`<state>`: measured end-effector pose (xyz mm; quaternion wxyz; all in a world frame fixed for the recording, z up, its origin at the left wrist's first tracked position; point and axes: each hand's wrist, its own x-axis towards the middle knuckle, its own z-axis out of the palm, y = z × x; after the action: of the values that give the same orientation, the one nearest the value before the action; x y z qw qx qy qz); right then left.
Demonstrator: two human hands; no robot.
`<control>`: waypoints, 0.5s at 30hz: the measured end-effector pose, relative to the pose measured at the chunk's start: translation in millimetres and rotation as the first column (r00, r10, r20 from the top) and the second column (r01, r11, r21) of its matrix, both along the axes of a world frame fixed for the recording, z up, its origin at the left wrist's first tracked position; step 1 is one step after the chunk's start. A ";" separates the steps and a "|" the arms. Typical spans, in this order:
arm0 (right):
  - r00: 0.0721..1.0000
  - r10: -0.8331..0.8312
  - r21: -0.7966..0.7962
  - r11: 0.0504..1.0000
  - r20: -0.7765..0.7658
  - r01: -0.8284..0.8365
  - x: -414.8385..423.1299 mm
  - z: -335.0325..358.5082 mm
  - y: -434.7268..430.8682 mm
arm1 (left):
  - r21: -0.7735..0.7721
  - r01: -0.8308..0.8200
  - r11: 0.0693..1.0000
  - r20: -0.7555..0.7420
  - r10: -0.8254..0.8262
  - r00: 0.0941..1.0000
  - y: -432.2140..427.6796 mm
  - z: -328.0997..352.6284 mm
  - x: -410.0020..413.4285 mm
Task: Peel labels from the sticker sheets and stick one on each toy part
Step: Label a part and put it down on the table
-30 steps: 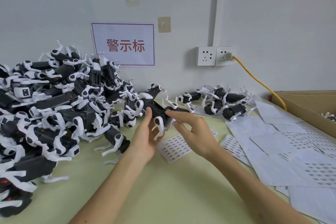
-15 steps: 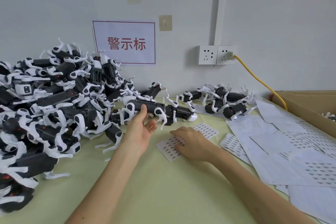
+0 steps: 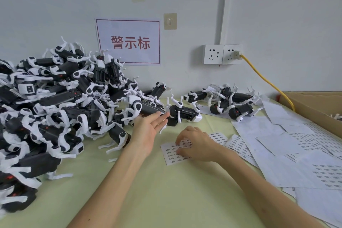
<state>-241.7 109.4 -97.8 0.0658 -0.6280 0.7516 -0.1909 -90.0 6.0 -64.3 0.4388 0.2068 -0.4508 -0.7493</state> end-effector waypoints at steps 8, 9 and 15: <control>1.000 -0.002 0.093 0.996 0.000 0.002 -1.0 9.6 3.1 | -0.053 -0.035 0.998 0.046 0.038 0.998 0.5 -2.1 -0.4; 1.000 0.002 0.096 0.995 0.002 -0.002 -1.2 10.1 3.1 | -0.048 -0.037 0.998 0.048 0.040 0.998 0.4 -2.7 -0.9; 0.980 0.027 -0.072 0.997 0.200 -0.012 1.5 10.9 5.9 | -0.055 -0.074 0.996 0.090 0.079 0.993 -3.1 -5.6 -3.1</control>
<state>-240.2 115.2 -86.9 0.1208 -0.6148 0.7277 -0.2790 -93.1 2.8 -69.9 0.4511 0.2469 -0.4816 -0.7096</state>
